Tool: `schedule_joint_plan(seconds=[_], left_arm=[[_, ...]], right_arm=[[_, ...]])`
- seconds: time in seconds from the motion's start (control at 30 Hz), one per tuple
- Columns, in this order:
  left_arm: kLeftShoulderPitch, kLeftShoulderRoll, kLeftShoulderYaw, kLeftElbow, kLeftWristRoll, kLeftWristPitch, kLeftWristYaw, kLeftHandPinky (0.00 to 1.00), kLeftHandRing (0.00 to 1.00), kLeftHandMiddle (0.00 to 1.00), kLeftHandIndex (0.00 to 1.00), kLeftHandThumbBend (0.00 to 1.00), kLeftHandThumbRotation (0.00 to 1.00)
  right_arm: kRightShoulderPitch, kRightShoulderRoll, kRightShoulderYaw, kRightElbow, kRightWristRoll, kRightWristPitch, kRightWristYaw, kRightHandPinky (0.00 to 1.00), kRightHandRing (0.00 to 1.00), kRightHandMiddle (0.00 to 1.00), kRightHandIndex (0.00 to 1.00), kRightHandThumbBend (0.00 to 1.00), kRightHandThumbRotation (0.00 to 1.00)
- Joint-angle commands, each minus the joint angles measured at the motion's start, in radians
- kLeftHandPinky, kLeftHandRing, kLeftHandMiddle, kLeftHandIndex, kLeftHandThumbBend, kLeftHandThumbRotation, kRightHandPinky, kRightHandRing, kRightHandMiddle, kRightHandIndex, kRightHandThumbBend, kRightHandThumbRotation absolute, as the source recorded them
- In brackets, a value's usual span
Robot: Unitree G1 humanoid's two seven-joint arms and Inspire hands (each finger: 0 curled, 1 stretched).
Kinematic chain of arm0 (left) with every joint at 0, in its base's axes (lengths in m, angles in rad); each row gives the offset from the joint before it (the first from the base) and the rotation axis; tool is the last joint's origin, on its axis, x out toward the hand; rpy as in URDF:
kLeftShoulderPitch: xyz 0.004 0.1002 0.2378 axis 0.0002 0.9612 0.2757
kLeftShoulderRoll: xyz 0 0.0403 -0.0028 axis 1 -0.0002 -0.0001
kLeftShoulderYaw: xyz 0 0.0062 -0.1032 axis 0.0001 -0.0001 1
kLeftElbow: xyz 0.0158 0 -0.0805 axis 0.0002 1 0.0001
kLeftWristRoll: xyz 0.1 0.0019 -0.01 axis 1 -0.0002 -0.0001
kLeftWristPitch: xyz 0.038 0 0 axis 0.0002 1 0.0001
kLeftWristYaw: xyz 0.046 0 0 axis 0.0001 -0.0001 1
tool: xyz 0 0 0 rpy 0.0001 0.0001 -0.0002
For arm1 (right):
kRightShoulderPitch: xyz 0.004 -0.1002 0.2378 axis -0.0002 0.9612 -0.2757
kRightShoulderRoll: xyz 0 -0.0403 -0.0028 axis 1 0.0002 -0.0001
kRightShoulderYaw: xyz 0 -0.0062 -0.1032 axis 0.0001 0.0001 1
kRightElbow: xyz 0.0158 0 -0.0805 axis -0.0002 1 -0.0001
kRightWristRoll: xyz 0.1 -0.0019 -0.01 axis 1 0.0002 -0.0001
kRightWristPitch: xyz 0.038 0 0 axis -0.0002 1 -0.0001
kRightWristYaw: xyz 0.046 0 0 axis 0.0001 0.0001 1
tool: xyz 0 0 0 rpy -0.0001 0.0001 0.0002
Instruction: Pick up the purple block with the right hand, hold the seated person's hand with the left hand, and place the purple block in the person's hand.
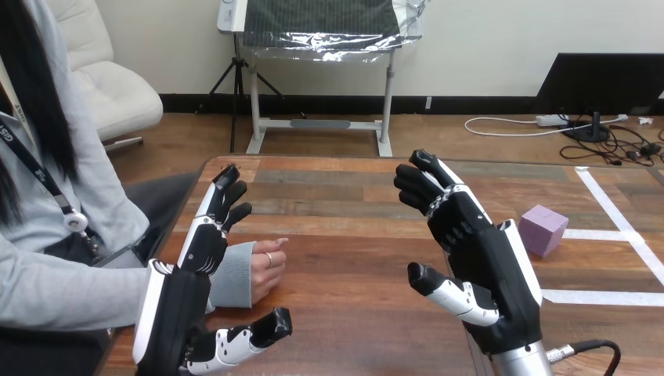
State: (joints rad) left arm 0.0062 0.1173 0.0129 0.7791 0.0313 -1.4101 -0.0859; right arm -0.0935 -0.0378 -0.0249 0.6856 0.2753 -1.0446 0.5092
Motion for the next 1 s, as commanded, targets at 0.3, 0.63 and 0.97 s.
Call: schedule_joint_plan(seconds=[0.3,0.63,0.97], left_arm=[[-0.025,0.007,0.000,-0.049,-0.019,0.001,-0.001,0.87,0.94,0.96,0.94,1.00,0.64],[-0.024,0.008,-0.004,-0.060,-0.036,0.012,-0.008,0.86,0.93,0.95,0.93,1.00,0.63],[-0.020,0.010,0.005,-0.066,-0.025,0.019,-0.009,0.85,0.92,0.95,0.93,1.00,0.64]], right_arm=[[-0.087,0.013,-0.012,0.016,-0.013,-0.036,-0.013,0.87,0.87,0.88,0.90,1.00,0.53],[-0.088,0.015,-0.006,0.013,-0.002,-0.031,-0.005,0.88,0.87,0.87,0.91,1.00,0.52],[-0.088,0.016,-0.006,0.008,0.004,-0.028,-0.003,0.90,0.88,0.87,0.91,1.00,0.51]])
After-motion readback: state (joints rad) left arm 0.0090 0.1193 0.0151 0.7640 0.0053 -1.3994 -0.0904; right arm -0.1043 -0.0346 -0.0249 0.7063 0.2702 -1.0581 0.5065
